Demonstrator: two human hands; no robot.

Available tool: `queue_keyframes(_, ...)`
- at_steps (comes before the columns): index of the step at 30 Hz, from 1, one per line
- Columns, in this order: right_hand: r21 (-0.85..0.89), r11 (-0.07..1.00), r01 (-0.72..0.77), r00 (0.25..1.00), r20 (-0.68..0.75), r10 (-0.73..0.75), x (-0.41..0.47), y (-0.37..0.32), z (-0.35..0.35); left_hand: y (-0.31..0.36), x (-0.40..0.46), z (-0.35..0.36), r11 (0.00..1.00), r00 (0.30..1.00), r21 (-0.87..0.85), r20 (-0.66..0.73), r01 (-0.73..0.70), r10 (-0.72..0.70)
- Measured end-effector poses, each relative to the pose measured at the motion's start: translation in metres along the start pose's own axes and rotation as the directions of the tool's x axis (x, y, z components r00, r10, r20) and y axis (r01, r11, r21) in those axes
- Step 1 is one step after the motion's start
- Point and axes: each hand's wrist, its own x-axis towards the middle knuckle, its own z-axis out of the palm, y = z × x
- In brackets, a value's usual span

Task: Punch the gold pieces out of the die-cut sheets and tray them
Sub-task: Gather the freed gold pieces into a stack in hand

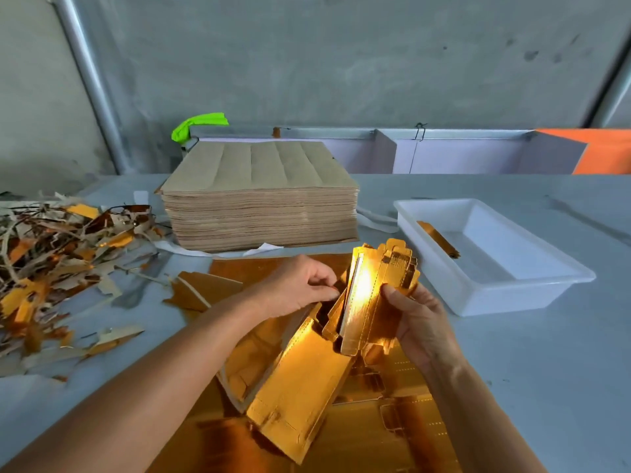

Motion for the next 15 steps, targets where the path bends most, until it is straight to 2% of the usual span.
queue_keyframes(4, 0.059, 0.998, -0.001, 0.994, -0.11, 0.007, -0.002, 0.006, 0.012, -0.001, 0.0, 0.007, 0.999, 0.997, -0.053, -0.081, -0.01, 0.006)
queue_keyframes(8, 0.11, 0.994, -0.024, 0.974, -0.221, 0.048, -0.002, 0.009, 0.024, -0.001, 0.0, 0.01, 0.999, 0.995, -0.045, -0.101, -0.021, 0.017)
queue_keyframes(12, 0.182, 0.982, -0.042, 0.92, -0.377, 0.109, 0.004, 0.003, 0.03, -0.001, 0.0, 0.007, 0.997, 1.0, -0.08, 0.011, -0.002, 0.003)
queue_keyframes(15, 0.205, 0.977, -0.066, 0.894, -0.424, 0.149, 0.006, -0.004, 0.024, -0.007, -0.002, 0.0, 0.998, 0.993, 0.021, 0.1, 0.06, -0.062)
